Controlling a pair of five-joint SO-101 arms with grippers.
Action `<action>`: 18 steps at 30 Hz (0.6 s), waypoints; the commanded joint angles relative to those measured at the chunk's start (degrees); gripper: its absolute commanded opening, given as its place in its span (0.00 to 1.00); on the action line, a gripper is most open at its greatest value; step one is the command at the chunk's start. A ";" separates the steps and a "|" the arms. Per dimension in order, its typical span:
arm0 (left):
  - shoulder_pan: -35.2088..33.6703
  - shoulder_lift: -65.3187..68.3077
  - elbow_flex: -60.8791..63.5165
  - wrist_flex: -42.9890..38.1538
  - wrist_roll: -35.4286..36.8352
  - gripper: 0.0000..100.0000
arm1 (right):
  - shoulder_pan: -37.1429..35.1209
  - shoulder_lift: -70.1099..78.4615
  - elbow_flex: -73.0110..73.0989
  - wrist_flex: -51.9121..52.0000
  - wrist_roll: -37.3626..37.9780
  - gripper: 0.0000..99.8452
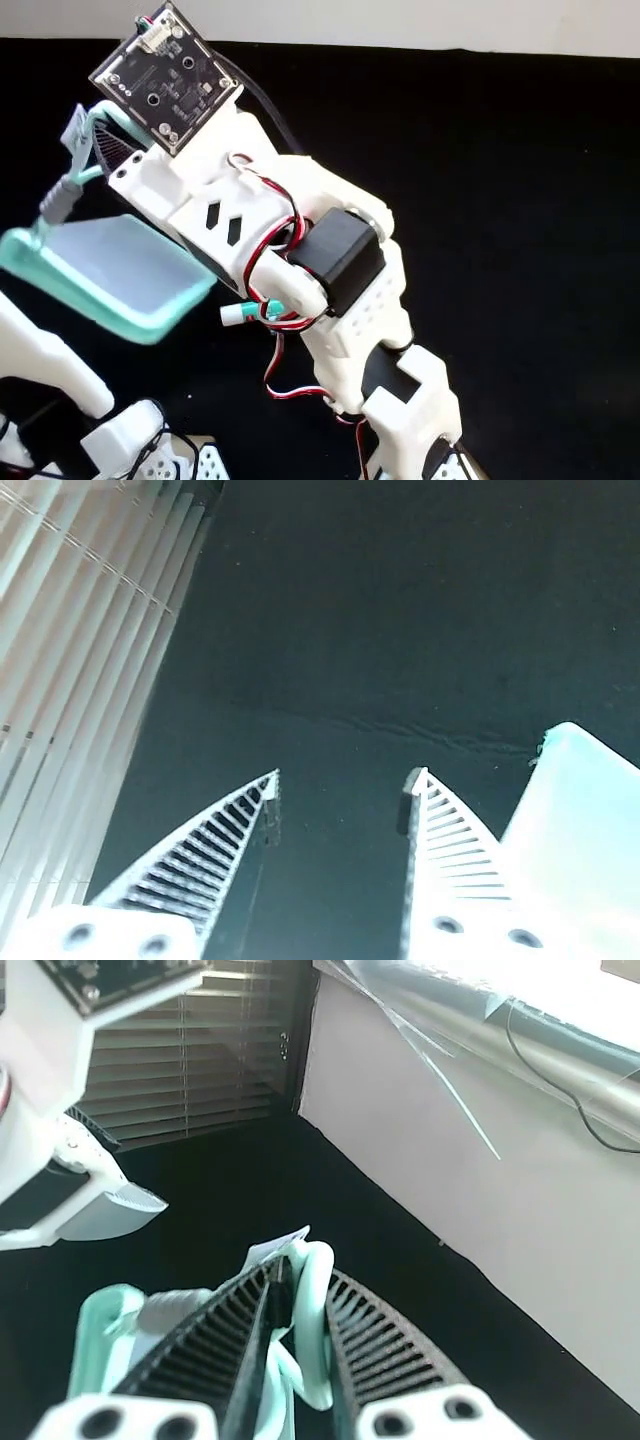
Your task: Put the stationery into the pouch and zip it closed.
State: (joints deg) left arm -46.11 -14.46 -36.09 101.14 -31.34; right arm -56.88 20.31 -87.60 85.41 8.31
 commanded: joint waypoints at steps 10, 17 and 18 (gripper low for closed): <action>5.23 -17.89 16.57 0.53 -6.95 0.22 | 3.91 -2.51 -0.04 -7.25 -0.26 0.01; 5.05 -22.64 17.27 0.53 -8.18 0.22 | 4.44 -2.42 0.04 -8.22 -0.26 0.01; 5.05 -22.46 17.36 0.53 -8.18 0.22 | 4.44 -2.42 0.04 -8.22 -0.26 0.01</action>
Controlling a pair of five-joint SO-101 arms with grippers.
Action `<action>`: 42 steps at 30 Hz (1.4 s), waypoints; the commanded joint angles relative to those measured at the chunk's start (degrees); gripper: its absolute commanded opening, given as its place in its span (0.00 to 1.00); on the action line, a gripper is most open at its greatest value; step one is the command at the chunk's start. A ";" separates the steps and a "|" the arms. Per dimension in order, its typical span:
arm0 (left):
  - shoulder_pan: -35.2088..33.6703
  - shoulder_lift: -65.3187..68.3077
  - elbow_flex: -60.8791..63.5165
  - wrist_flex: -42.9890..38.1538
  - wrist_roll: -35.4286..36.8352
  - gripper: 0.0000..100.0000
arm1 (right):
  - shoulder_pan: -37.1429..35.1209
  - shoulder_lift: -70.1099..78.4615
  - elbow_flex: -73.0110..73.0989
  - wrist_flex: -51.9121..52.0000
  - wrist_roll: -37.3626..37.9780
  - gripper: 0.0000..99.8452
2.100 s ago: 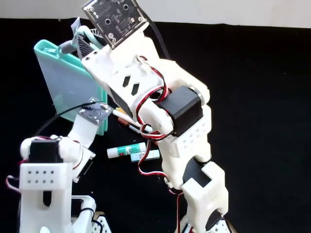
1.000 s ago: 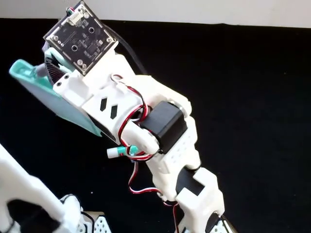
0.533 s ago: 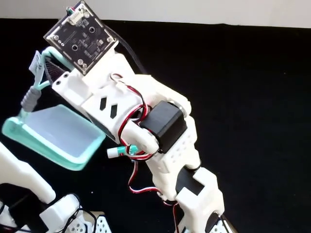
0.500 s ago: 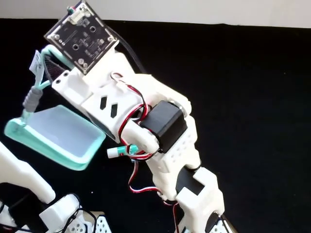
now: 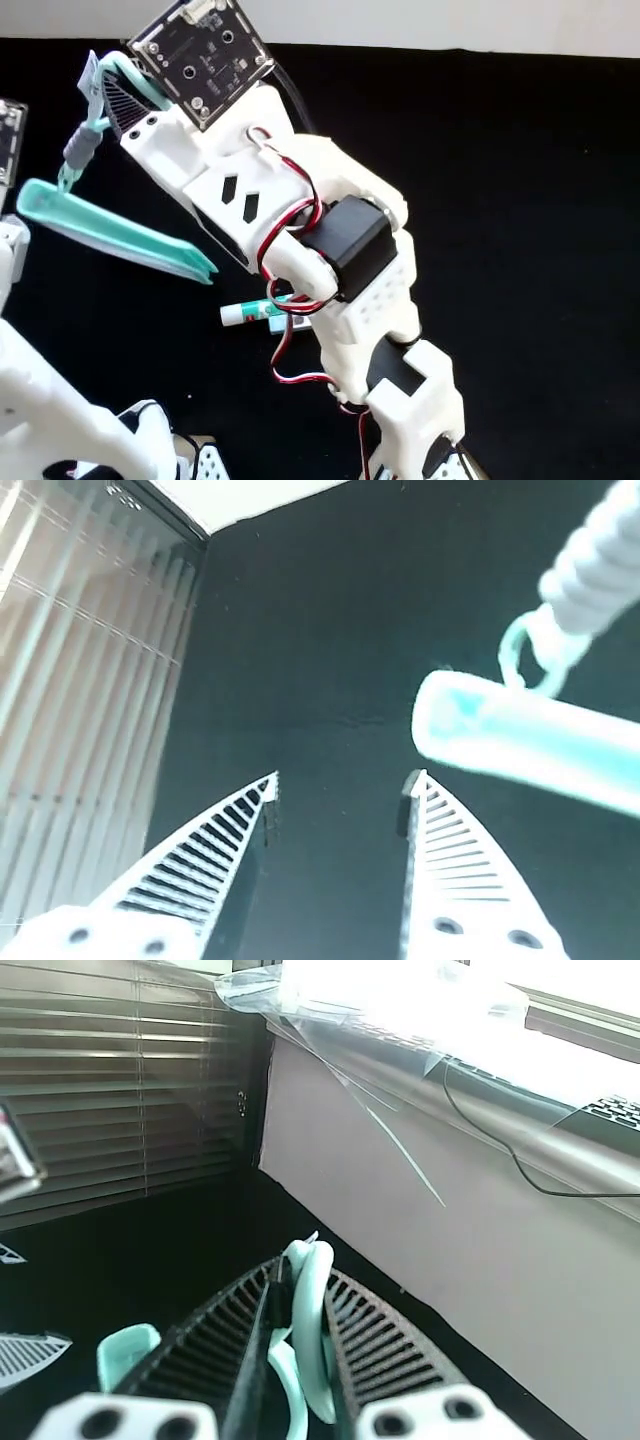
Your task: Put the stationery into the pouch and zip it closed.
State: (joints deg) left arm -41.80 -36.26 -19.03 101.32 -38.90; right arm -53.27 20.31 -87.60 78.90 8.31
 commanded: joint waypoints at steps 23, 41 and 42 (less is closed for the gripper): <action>4.26 2.77 -2.42 0.26 -0.35 0.22 | -1.27 -2.51 -0.04 2.51 -0.62 0.01; 4.09 10.95 -5.05 -2.02 -0.44 0.22 | -1.19 -2.51 -0.04 2.86 -0.62 0.01; 4.09 10.95 -5.41 -2.02 -0.44 0.22 | -1.19 -2.51 -0.04 2.86 -0.62 0.01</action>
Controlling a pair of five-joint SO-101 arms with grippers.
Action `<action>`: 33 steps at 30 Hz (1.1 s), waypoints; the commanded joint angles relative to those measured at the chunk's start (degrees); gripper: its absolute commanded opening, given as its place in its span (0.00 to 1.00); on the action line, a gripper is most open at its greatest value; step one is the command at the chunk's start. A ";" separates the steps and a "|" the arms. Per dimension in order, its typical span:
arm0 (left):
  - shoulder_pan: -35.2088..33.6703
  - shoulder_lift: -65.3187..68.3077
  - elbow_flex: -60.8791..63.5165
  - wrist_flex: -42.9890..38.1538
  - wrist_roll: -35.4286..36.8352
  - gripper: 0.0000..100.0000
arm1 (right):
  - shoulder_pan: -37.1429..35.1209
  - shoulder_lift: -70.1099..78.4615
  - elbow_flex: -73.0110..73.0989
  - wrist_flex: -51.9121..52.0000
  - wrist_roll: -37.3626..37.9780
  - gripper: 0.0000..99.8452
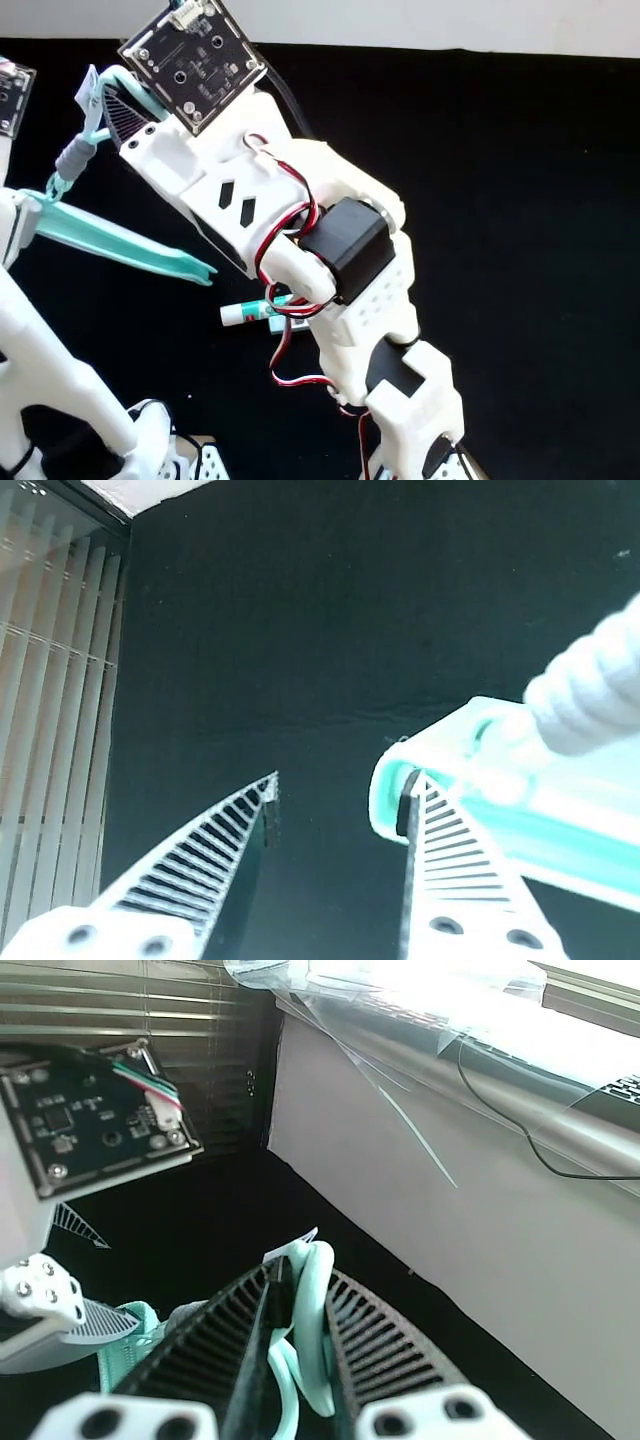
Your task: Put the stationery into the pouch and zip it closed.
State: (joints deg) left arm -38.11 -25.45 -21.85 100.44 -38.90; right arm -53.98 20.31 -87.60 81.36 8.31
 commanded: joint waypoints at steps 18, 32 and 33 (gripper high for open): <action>0.40 0.13 2.68 -1.23 -0.79 0.22 | -0.48 -2.51 -0.40 0.40 -0.70 0.01; 2.59 4.53 4.18 -0.79 -0.88 0.20 | -0.48 -2.51 -0.13 0.40 -0.70 0.01; 3.38 4.62 4.44 -0.79 -0.88 0.17 | -0.48 -2.51 -0.13 0.40 -0.70 0.01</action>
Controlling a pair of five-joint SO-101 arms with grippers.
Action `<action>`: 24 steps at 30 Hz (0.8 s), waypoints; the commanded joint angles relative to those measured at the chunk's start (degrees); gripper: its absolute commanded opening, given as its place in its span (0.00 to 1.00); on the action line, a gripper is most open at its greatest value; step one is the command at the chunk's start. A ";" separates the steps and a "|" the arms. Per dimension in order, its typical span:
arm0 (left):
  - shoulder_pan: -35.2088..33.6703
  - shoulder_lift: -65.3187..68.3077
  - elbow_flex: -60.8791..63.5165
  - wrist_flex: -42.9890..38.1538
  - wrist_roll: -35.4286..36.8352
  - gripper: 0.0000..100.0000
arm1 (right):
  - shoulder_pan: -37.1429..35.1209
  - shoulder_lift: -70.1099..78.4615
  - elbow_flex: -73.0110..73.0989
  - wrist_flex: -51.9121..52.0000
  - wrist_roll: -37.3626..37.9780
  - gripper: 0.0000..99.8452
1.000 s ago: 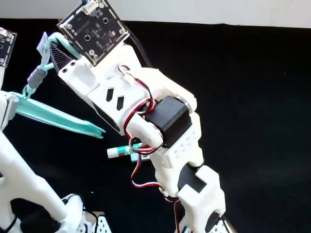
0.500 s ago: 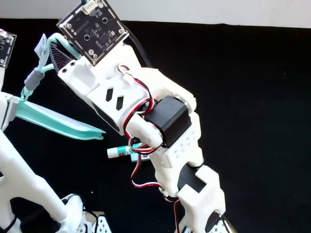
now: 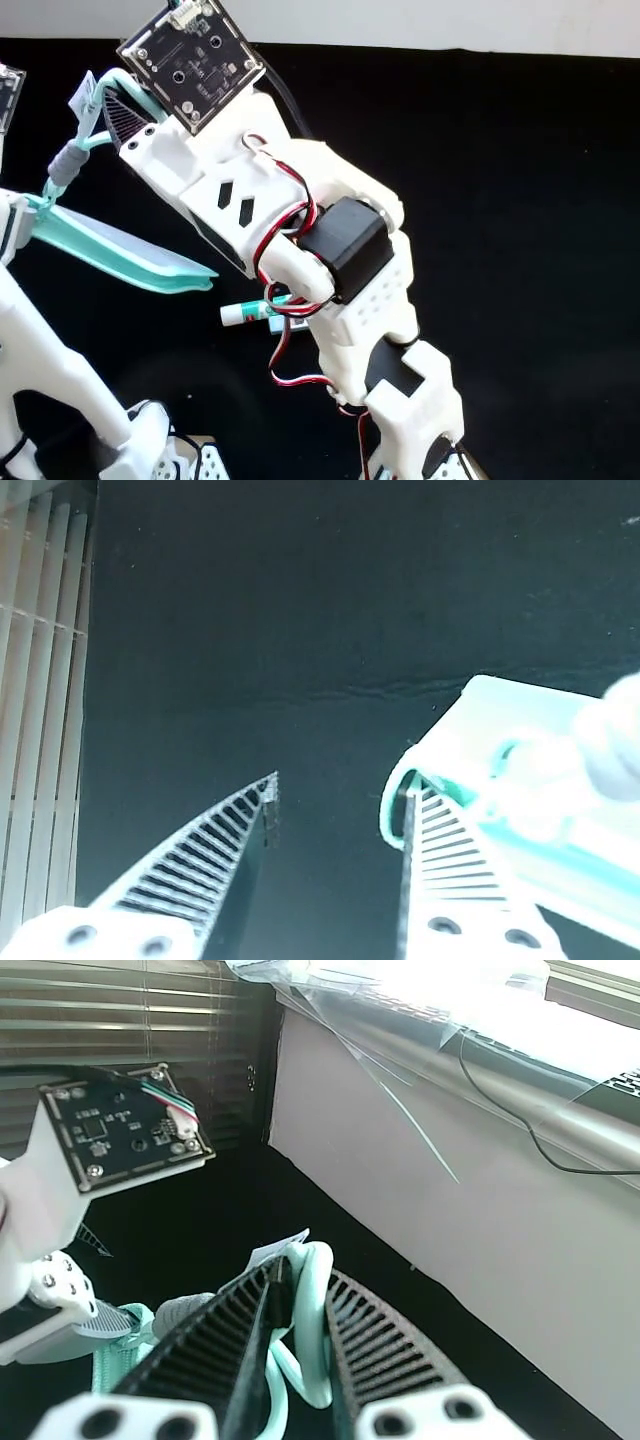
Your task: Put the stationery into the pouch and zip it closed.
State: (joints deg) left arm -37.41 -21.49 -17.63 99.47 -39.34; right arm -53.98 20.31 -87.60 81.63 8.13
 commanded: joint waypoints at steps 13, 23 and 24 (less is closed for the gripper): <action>5.93 0.40 1.98 -0.26 -5.36 0.01 | -0.31 -2.51 -0.04 1.10 -0.53 0.01; -7.25 0.84 -6.46 -3.16 10.55 0.01 | -0.22 -2.51 -0.04 10.68 -0.53 0.01; -7.96 0.84 -6.46 -3.16 11.87 0.01 | -0.22 -2.51 -0.04 11.56 -0.53 0.01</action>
State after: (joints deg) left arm -42.86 -20.44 -21.85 97.54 -31.08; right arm -53.98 20.31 -87.52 91.47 8.13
